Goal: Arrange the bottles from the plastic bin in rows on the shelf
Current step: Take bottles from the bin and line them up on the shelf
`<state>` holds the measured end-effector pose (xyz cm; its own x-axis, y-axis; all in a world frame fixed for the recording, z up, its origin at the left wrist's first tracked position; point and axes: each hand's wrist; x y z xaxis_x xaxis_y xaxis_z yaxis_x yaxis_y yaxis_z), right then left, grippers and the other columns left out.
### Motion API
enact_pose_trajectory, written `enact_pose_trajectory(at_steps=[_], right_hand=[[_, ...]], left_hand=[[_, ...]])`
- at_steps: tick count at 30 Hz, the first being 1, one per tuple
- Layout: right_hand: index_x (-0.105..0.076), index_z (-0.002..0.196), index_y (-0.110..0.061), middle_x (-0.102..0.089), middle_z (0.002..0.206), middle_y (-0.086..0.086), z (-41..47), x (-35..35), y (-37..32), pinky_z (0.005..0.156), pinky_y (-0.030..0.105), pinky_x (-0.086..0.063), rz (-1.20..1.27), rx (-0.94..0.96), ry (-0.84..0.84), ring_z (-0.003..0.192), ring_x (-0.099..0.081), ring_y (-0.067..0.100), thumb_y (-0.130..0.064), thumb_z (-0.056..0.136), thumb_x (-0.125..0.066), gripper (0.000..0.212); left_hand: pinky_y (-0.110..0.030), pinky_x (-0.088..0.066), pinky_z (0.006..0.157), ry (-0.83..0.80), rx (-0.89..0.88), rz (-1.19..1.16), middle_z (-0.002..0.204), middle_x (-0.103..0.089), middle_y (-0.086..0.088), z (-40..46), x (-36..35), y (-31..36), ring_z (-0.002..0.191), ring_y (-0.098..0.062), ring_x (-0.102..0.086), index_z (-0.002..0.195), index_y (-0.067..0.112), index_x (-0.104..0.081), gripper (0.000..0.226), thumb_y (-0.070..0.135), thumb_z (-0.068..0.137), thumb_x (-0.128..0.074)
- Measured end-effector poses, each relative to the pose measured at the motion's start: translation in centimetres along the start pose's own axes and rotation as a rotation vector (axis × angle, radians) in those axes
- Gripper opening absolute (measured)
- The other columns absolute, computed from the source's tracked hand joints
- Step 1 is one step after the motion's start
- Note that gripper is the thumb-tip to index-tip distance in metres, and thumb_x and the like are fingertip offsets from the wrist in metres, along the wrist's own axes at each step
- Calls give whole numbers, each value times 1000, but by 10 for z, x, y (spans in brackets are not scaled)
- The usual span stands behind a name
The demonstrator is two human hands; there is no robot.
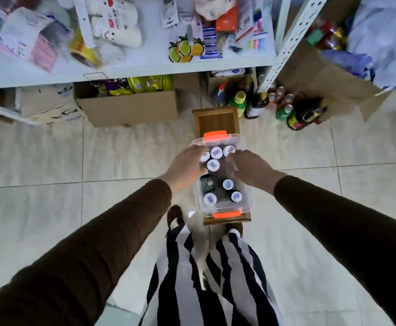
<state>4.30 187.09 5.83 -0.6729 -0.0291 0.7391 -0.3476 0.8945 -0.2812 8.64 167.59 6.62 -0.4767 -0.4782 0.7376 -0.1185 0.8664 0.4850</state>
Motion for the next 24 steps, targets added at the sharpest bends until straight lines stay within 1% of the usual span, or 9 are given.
enact_pose_trajectory(at_steps=[3,6,8,11,14,16,19,22,24], right_hand=[[-52,126,-20,-62,114,10,23,-32,14,76,36,-50,38,26,-47,103,-62,31,-11,82,-56,45],[-46,126,-20,-60,113,10,43,-67,25,68,33,-45,96,42,-80,96,-63,32,-13,80,-62,49],[-44,129,-18,-57,117,10,53,-91,30,70,35,-47,77,57,-104,97,-63,32,-14,79,-67,55],[-49,127,-16,-55,122,8,66,-119,37,79,40,-53,-29,118,-141,105,-61,33,-21,79,-75,55],[-50,122,-16,-58,117,9,75,-138,41,76,40,-51,-96,158,-129,102,-61,33,-22,78,-76,52],[-47,124,-14,-60,112,10,77,-146,42,73,40,-50,-142,177,-80,98,-62,34,-15,81,-72,50],[-47,124,-12,-62,104,11,80,-153,42,70,40,-50,-188,196,-37,92,-63,34,-4,84,-61,43],[-49,127,-14,-61,106,11,81,-145,40,69,39,-50,-172,171,-44,92,-64,34,-5,85,-54,43],[-47,132,-16,-60,109,11,75,-124,40,68,36,-48,-97,137,-52,93,-63,34,-7,86,-50,47]], left_hand=[[-33,-40,102,40,5,15,142,-55,-8,27,-41,0,128,-26,-53,143,15,-50,56,15,89,-65],[-37,-46,96,9,20,38,133,-59,-10,55,-77,-2,121,-29,-56,138,15,-51,51,13,89,-62],[-40,-47,92,-29,35,78,128,-59,-13,69,-97,-11,116,-31,-56,137,14,-51,51,10,87,-64],[-42,-51,87,-61,59,191,128,-58,-13,83,-118,-27,114,-32,-58,136,15,-50,49,6,89,-60],[-43,-53,81,-8,50,232,125,-61,-10,92,-136,-32,109,-33,-61,136,18,-48,46,4,92,-51],[-43,-55,79,23,24,277,121,-64,-9,99,-145,-33,105,-32,-63,132,19,-50,44,4,91,-52],[-43,-56,76,9,13,353,117,-64,-9,105,-153,-36,101,-32,-64,131,17,-52,42,4,91,-52],[-43,-55,75,-6,37,316,113,-62,-10,102,-150,-34,99,-33,-64,130,16,-50,40,4,92,-51],[-42,-52,76,9,46,253,112,-61,-12,93,-139,-30,99,-35,-63,131,15,-49,41,4,91,-51]])
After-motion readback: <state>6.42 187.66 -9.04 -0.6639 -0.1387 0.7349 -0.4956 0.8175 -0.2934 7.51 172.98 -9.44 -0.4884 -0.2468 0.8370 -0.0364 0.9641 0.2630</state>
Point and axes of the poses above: each hand's wrist, its own z-axis towards the middle knuckle, its own x-axis out of the back of the hand, y = z × x
